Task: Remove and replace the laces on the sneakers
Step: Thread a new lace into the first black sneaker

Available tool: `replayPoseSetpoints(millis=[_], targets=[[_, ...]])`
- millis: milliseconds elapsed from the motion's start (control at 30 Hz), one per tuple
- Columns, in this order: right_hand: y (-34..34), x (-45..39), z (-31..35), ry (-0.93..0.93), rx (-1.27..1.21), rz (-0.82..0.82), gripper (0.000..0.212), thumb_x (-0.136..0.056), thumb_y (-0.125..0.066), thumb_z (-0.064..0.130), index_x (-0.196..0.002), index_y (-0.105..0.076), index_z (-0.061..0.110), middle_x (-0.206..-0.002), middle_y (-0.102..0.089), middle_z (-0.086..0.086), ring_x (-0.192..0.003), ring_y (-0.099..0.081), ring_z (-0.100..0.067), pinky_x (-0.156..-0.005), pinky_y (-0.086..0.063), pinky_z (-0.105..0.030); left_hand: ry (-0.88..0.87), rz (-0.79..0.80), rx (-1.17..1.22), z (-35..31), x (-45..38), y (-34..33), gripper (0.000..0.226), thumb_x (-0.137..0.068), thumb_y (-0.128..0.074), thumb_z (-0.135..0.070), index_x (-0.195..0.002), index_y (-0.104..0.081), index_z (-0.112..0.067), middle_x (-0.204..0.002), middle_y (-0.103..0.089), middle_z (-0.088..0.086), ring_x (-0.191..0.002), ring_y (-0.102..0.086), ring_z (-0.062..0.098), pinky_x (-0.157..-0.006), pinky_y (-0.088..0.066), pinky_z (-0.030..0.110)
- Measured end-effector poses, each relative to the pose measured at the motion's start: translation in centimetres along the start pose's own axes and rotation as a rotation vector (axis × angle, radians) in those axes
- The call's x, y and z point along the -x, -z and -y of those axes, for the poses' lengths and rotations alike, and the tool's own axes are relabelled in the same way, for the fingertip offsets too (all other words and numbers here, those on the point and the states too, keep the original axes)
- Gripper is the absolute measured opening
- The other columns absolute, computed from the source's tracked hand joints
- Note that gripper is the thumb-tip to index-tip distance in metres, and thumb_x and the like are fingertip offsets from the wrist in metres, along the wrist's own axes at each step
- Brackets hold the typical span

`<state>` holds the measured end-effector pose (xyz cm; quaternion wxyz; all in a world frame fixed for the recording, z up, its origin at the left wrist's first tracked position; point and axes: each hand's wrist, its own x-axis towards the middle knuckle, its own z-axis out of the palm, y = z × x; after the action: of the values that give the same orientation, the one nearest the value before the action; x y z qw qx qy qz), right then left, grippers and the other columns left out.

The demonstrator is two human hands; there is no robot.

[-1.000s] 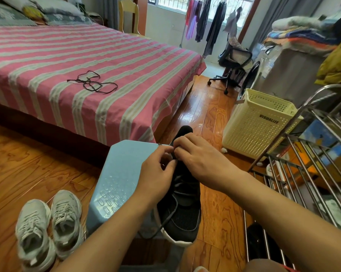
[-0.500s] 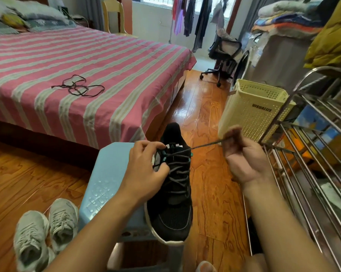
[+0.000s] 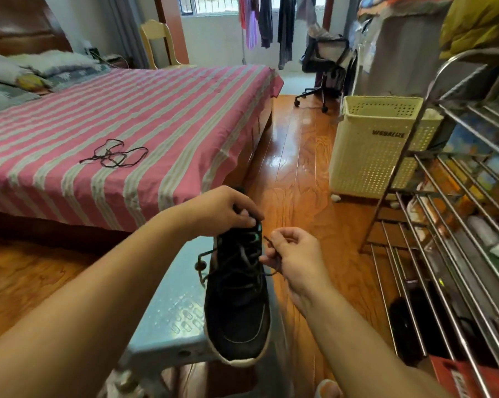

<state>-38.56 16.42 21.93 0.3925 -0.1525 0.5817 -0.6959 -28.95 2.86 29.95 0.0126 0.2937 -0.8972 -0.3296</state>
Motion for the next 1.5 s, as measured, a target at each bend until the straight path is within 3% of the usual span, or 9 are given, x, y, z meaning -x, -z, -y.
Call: replayPoseSetpoints(millis=[100,233,467,600,700,833,1000,1200,1500], targets=[[-0.8,-0.4,-0.1,-0.035,-0.086,-0.077,0.011,-0.103,-0.053,0.01,-0.096,-0.062,0.006,-0.075,-0.058,-0.007,-0.058,-0.057,-0.008,-0.057,-0.055,-0.023,0.033,0.017,0.135,0.4,-0.2,-0.3,0.01,-0.096,-0.071,-0.031,-0.098,-0.08,-0.034,-0.098,-0.074,0.002,-0.094,-0.069,0.022,-0.085,-0.06,0.039],[-1.9,-0.4,-0.7,0.01,0.008,-0.155,0.009,-0.102,-0.055,0.015,-0.097,-0.062,0.011,-0.074,-0.061,-0.002,-0.055,-0.056,-0.004,-0.055,-0.052,-0.02,0.062,-0.044,0.191,0.3,-0.3,-1.1,0.003,-0.091,-0.077,-0.027,-0.093,-0.079,-0.028,-0.081,-0.06,0.006,-0.073,-0.054,0.015,-0.062,-0.047,0.021],[-2.0,0.1,-1.3,0.044,0.043,-0.194,0.009,-0.102,-0.057,0.017,-0.097,-0.064,0.013,-0.068,-0.062,0.0,-0.053,-0.056,-0.002,-0.055,-0.05,-0.019,0.078,-0.051,0.263,0.5,0.0,-1.4,0.005,-0.091,-0.077,-0.022,-0.095,-0.079,-0.022,-0.086,-0.061,0.004,-0.075,-0.056,0.01,-0.064,-0.05,0.013],[-2.5,-0.1,-1.3,0.043,0.055,-0.226,0.009,-0.101,-0.058,0.019,-0.096,-0.065,0.015,-0.067,-0.062,0.001,-0.058,-0.056,-0.007,-0.058,-0.049,-0.024,0.057,-0.014,0.257,0.5,-0.2,-1.2,0.005,-0.092,-0.076,-0.024,-0.094,-0.08,-0.025,-0.087,-0.062,0.014,-0.08,-0.054,0.02,-0.072,-0.051,0.032],[-3.0,-0.4,-1.2,0.014,0.012,-0.254,0.01,-0.101,-0.058,0.021,-0.097,-0.065,0.014,-0.069,-0.061,-0.001,-0.058,-0.054,-0.009,-0.056,-0.046,-0.025,0.039,-0.013,0.226,0.5,-0.3,-1.2,0.008,-0.093,-0.075,-0.025,-0.093,-0.081,-0.028,-0.104,-0.067,0.027,-0.085,-0.058,0.026,-0.089,-0.056,0.053],[-3.5,-0.7,-1.4,-0.026,-0.047,-0.295,0.012,-0.102,-0.057,0.021,-0.096,-0.066,0.015,-0.082,-0.065,-0.005,-0.07,-0.058,-0.014,-0.064,-0.048,-0.028,0.009,-0.039,0.217,1.0,-0.3,-1.4,0.009,-0.093,-0.074,-0.024,-0.094,-0.082,-0.029,-0.105,-0.068,0.028,-0.084,-0.062,0.034,-0.093,-0.053,0.059],[-4.0,-0.5,-1.3,-0.022,-0.081,-0.36,0.011,-0.101,-0.057,0.02,-0.094,-0.065,0.018,-0.086,-0.069,-0.007,-0.073,-0.063,-0.017,-0.066,-0.054,-0.031,-0.032,-0.09,0.166,0.9,-0.1,-1.7,0.009,-0.092,-0.076,-0.023,-0.09,-0.082,-0.028,-0.096,-0.073,0.015,-0.091,-0.065,0.04,-0.085,-0.055,0.053],[-4.9,0.6,-1.4,0.037,-0.07,-0.395,0.004,-0.102,-0.056,0.023,-0.101,-0.06,0.021,-0.097,-0.065,0.001,-0.088,-0.062,-0.011,-0.065,-0.045,-0.021,-0.042,-0.101,0.168,1.5,-0.2,-1.6,0.009,-0.09,-0.078,-0.019,-0.092,-0.083,-0.026,-0.088,-0.076,-0.005,-0.087,-0.071,0.013,-0.087,-0.061,0.036],[-4.9,0.1,-0.7,0.207,0.029,-0.361,0.005,-0.1,-0.06,0.021,-0.095,-0.058,0.02,-0.087,-0.06,0.005,-0.079,-0.06,-0.007,-0.062,-0.044,-0.016,-0.08,-0.15,0.123,1.8,-0.2,-2.0,0.009,-0.091,-0.077,-0.022,-0.097,-0.082,-0.027,-0.087,-0.075,-0.011,-0.085,-0.067,0.0,-0.074,-0.054,0.017]])
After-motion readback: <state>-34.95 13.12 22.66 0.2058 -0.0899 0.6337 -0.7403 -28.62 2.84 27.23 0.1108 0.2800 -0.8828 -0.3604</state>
